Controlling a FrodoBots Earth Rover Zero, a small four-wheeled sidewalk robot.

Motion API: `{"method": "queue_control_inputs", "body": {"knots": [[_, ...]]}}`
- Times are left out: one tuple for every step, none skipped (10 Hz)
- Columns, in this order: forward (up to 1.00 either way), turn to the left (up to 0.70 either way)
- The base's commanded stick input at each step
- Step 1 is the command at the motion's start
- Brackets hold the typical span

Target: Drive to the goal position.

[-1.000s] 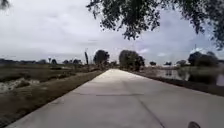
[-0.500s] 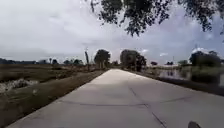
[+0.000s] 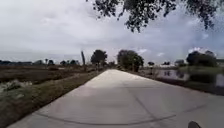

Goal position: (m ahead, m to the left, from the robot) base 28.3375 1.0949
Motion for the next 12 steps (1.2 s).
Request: {"method": "queue_control_inputs", "body": {"knots": [[1.00,0.00],[1.00,0.00],[1.00,0.00],[1.00,0.00],[1.00,0.00],[1.00,0.00],[1.00,0.00],[1.00,0.00],[1.00,0.00],[1.00,0.00],[1.00,0.00],[1.00,0.00]]}}
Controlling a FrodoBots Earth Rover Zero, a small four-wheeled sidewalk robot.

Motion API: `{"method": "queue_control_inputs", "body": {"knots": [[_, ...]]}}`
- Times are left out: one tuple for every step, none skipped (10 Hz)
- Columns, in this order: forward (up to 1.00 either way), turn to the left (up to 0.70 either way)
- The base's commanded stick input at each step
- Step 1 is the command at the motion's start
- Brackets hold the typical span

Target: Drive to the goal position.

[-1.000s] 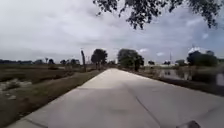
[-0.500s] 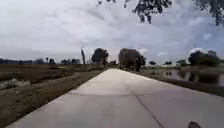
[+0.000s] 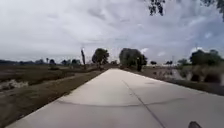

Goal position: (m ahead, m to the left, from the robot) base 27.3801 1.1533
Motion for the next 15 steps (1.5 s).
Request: {"method": "queue_control_inputs", "body": {"knots": [[1.00,0.00],[1.00,0.00],[1.00,0.00],[1.00,0.00],[1.00,0.00],[1.00,0.00],[1.00,0.00],[1.00,0.00],[1.00,0.00],[1.00,0.00],[1.00,0.00],[1.00,0.00],[1.00,-0.18],[1.00,-0.40],[1.00,-0.36]]}}
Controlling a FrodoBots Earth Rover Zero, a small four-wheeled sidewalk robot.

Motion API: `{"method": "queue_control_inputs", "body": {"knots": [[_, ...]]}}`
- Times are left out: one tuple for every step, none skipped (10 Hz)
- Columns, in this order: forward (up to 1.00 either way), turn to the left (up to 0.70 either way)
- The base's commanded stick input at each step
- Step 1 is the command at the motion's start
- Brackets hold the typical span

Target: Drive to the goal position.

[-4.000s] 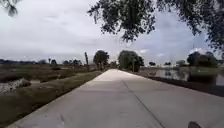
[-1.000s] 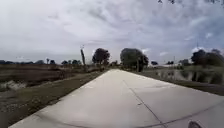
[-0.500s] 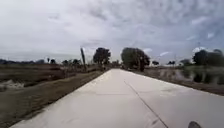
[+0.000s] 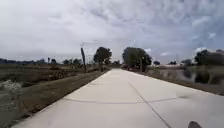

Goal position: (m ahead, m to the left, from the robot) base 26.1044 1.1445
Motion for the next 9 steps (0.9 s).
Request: {"method": "queue_control_inputs", "body": {"knots": [[1.00,0.00],[1.00,0.00],[1.00,0.00],[1.00,0.00],[1.00,0.00],[1.00,0.00],[1.00,0.00],[1.00,0.00],[1.00,0.00]]}}
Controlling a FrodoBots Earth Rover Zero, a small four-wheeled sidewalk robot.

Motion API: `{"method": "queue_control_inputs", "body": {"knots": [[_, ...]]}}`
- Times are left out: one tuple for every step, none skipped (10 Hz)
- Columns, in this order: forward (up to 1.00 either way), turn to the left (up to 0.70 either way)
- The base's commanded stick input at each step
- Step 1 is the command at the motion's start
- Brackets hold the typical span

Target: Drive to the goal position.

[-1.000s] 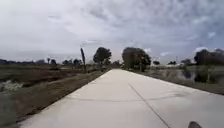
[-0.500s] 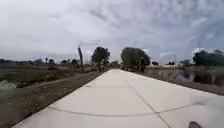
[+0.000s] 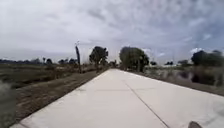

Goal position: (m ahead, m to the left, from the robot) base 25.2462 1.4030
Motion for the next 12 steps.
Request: {"method": "queue_control_inputs", "body": {"knots": [[1.00,0.00],[1.00,0.00],[1.00,0.00],[1.00,-0.18],[1.00,-0.40],[1.00,-0.37],[1.00,-0.06],[1.00,0.00],[1.00,0.00],[1.00,0.00],[1.00,0.00],[1.00,0.00]]}}
